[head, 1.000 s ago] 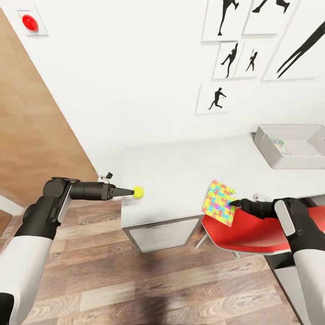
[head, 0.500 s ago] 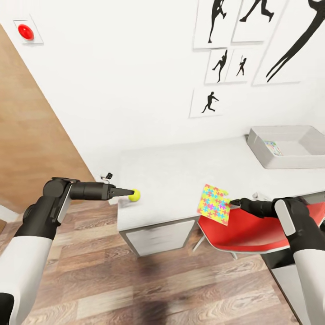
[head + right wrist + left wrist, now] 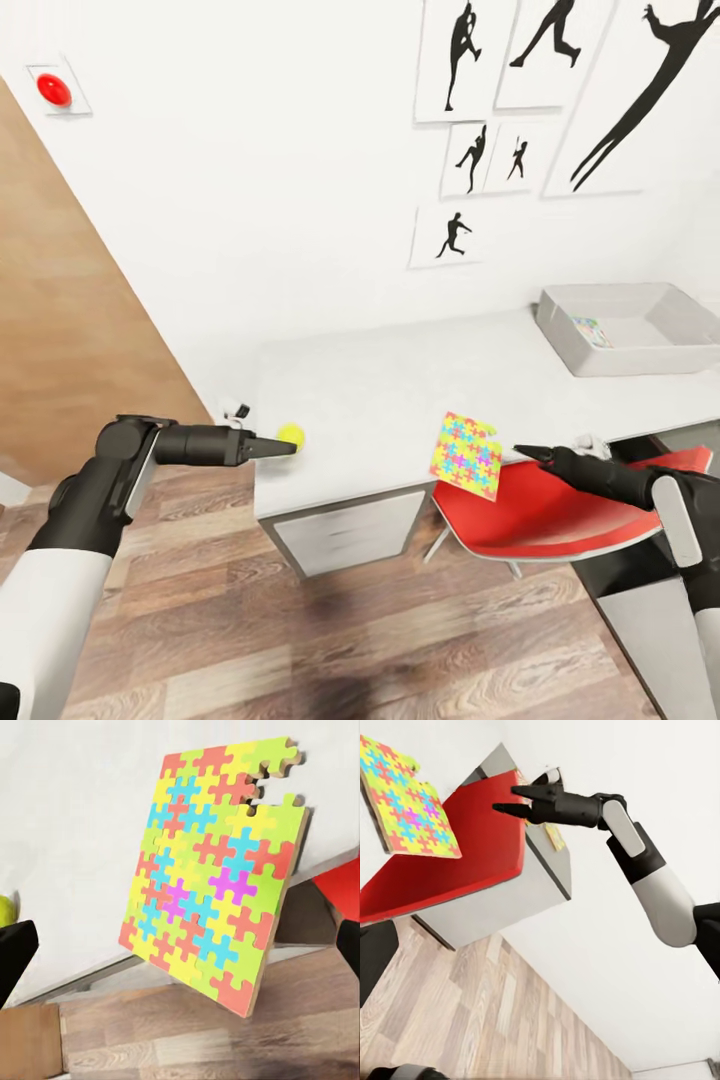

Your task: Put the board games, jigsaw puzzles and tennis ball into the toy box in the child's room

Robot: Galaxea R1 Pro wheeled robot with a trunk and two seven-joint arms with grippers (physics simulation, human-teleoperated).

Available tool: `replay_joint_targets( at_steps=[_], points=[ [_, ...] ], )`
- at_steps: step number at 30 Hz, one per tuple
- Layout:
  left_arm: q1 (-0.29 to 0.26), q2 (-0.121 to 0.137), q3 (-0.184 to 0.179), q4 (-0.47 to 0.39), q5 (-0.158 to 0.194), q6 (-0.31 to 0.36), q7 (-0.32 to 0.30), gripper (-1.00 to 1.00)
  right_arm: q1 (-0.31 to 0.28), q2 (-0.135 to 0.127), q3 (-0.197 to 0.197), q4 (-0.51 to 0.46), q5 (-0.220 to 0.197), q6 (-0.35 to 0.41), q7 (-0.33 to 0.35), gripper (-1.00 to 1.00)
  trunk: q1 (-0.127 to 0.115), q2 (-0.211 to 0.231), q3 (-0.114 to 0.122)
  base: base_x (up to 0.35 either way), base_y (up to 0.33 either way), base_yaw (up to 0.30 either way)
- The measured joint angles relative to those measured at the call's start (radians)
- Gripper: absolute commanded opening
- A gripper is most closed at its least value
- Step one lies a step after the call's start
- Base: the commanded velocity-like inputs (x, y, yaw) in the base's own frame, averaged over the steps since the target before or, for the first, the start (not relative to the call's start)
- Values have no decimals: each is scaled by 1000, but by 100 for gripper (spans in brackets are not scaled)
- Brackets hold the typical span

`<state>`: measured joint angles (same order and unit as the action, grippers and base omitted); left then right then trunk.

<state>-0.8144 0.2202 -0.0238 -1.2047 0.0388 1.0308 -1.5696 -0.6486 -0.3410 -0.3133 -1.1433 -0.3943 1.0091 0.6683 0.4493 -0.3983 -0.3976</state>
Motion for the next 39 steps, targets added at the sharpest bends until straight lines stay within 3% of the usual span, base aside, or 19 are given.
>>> replay_joint_targets(
  at_steps=[5,12,15,19,21,29,39],
  points=[
    [46,-3,0,-9,2,-3,0,100,97,8,-85,-75,0,-2,149,100,0,0,8,0,0,-8],
    [101,-4,4,-24,4,-5,0,100,231,14,-142,-160,2,-78,342,100,0,0,19,0,0,-1],
    [117,0,7,-56,36,-2,1,100,283,24,-161,-208,4,-110,429,100,0,0,24,0,0,0],
    [142,5,9,-87,126,-1,2,100,307,61,-180,-257,5,-124,466,100,0,0,30,-5,0,0],
    [148,6,9,-94,152,-2,2,100,311,84,-186,-270,6,-129,473,100,0,0,34,-7,0,0],
    [153,6,6,-98,176,-5,2,100,315,142,-191,-282,17,-167,484,100,0,0,45,-2,0,0],
    [154,6,6,-94,177,-7,2,100,315,158,-191,-280,20,-222,479,100,0,0,48,0,0,0]
  ],
)
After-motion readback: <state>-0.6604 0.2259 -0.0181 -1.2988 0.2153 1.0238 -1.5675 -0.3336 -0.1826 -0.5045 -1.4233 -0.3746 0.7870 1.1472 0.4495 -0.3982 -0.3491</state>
